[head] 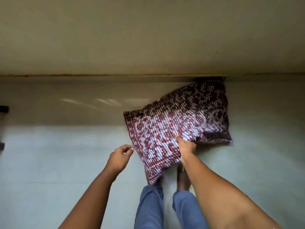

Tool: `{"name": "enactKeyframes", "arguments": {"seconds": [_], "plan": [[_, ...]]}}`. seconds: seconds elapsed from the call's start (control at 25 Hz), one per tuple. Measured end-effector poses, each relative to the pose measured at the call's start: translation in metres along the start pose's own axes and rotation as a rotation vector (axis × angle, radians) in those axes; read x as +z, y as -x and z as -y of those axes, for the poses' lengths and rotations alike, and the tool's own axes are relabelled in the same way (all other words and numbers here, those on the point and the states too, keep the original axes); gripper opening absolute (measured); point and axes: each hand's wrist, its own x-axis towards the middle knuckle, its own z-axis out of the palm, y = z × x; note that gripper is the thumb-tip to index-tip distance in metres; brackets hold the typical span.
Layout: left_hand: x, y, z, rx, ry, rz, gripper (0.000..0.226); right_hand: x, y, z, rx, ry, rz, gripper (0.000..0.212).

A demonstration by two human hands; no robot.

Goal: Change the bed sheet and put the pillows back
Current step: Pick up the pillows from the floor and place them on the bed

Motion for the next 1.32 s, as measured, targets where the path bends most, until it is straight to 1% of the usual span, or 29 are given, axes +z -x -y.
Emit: {"name": "enactKeyframes", "arguments": {"seconds": [0.08, 0.12, 0.2, 0.24, 0.28, 0.32, 0.4, 0.48, 0.56, 0.64, 0.72, 0.8, 0.84, 0.88, 0.96, 1.0, 1.08, 1.12, 1.16, 1.2, 1.28, 1.32], "plan": [[-0.013, 0.04, -0.027, 0.042, 0.004, -0.003, 0.025, -0.049, 0.038, 0.012, -0.064, 0.336, -0.036, 0.058], [-0.018, 0.061, -0.037, 0.068, 0.017, -0.008, 0.023, -0.075, 0.058, 0.016, -0.11, 0.463, -0.056, 0.055], [-0.024, 0.102, -0.058, 0.119, 0.05, -0.008, 0.021, -0.122, 0.094, 0.021, -0.229, 0.656, -0.08, 0.038], [-0.024, 0.122, -0.067, 0.145, 0.056, -0.007, 0.022, -0.144, 0.112, 0.022, -0.304, 0.762, -0.073, 0.026], [-0.023, 0.139, -0.072, 0.18, 0.043, -0.009, 0.022, -0.161, 0.128, 0.021, -0.388, 0.883, -0.061, 0.019], [-0.022, 0.156, -0.076, 0.225, 0.013, -0.013, 0.023, -0.175, 0.142, 0.019, -0.474, 0.995, -0.048, 0.017], [-0.025, 0.197, -0.082, 0.348, -0.069, -0.031, 0.025, -0.199, 0.176, 0.013, -0.63, 1.166, -0.017, 0.021], [-0.031, 0.231, -0.088, 0.483, -0.215, -0.072, 0.032, -0.212, 0.207, 0.011, -0.866, 1.3, 0.029, 0.02], [-0.046, 0.263, -0.094, 0.6, -0.394, -0.16, 0.043, -0.218, 0.242, 0.014, -1.101, 1.392, 0.135, 0.013], [-0.067, 0.29, -0.097, 0.692, -0.515, -0.246, 0.053, -0.224, 0.272, 0.029, -1.305, 1.448, 0.192, 0.01], [-0.092, 0.316, -0.09, 0.751, -0.663, -0.362, 0.069, -0.237, 0.306, 0.05, -1.529, 1.479, 0.215, 0.011], [-0.117, 0.341, -0.074, 0.763, -0.791, -0.469, 0.082, -0.244, 0.339, 0.07, -1.853, 1.443, 0.189, 0.009], [-0.128, 0.355, -0.068, 0.769, -0.815, -0.508, 0.087, -0.247, 0.359, 0.08, -1.942, 1.438, 0.195, 0.013], [-0.138, 0.369, -0.062, 0.779, -0.823, -0.536, 0.091, -0.247, 0.376, 0.088, -2.071, 1.399, 0.179, 0.021], [-0.157, 0.397, -0.053, 0.763, -0.801, -0.576, 0.098, -0.243, 0.413, 0.103, -2.163, 1.299, 0.366, 0.028], [-0.163, 0.409, -0.049, 0.728, -0.782, -0.591, 0.101, -0.241, 0.431, 0.11, -2.154, 1.265, 0.446, 0.027], [-0.168, 0.426, -0.033, 0.635, -0.752, -0.609, 0.105, -0.235, 0.465, 0.12, -2.18, 1.146, 0.543, 0.022], [-0.164, 0.429, -0.025, 0.593, -0.733, -0.607, 0.102, -0.229, 0.479, 0.124, -2.214, 1.085, 0.582, 0.022], [-0.159, 0.43, -0.016, 0.554, -0.68, -0.607, 0.092, -0.223, 0.496, 0.127, -2.24, 1.061, 0.627, 0.024], [-0.153, 0.431, -0.006, 0.541, -0.544, -0.619, 0.074, -0.215, 0.511, 0.128, -2.269, 1.057, 0.675, 0.023], [-0.144, 0.435, 0.013, 0.539, -0.148, -0.696, 0.038, -0.189, 0.537, 0.128, -2.328, 1.086, 0.747, 0.019], [-0.143, 0.44, 0.021, 0.494, 0.024, -0.763, 0.027, -0.175, 0.549, 0.128, -2.352, 1.087, 0.768, 0.019]]}}
